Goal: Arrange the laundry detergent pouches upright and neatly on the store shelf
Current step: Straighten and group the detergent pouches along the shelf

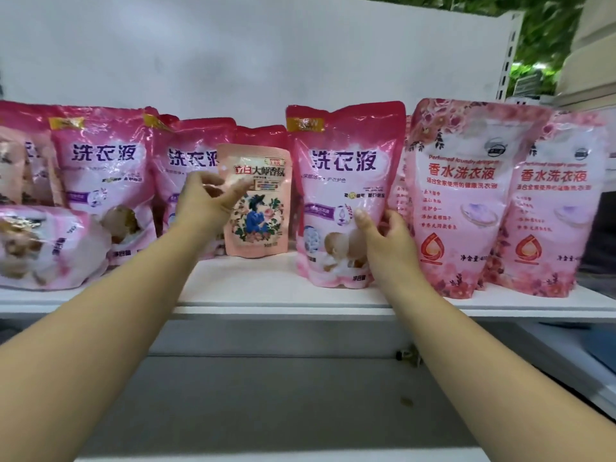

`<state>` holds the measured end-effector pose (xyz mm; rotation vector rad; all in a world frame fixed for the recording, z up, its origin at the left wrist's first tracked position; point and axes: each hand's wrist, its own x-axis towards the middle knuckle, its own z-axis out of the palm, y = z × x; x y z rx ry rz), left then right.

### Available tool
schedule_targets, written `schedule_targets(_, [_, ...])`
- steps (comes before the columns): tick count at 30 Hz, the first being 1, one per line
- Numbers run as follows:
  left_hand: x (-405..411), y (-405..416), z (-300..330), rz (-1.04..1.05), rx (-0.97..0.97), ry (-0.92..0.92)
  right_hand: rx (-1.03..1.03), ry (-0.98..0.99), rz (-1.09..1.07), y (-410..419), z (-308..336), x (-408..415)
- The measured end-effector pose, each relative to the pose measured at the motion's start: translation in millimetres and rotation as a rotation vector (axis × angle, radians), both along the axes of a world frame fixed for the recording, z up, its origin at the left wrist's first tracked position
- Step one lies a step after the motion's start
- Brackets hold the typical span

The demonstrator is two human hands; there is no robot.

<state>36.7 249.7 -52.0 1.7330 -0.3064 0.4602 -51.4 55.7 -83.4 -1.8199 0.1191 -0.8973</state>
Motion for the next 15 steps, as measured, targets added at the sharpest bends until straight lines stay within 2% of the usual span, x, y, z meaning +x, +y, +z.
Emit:
schedule_targets(2, [10,4,-8,0.161,0.140,0.026,0.003,-0.017,-0.020,0,-1,0])
schedule_targets(8, [29,-5,-18,0.149,0.347,0.060,-0.020,-0.042,-0.084,2,-1,-3])
schedule_targets(12, [32,4,-19,0.181,0.191,0.024,-0.044,-0.045,-0.135,3,-2,-5])
schedule_targets(15, [25,7,-20,0.057,0.118,0.084,-0.095,-0.052,-0.193,4,-2,-8])
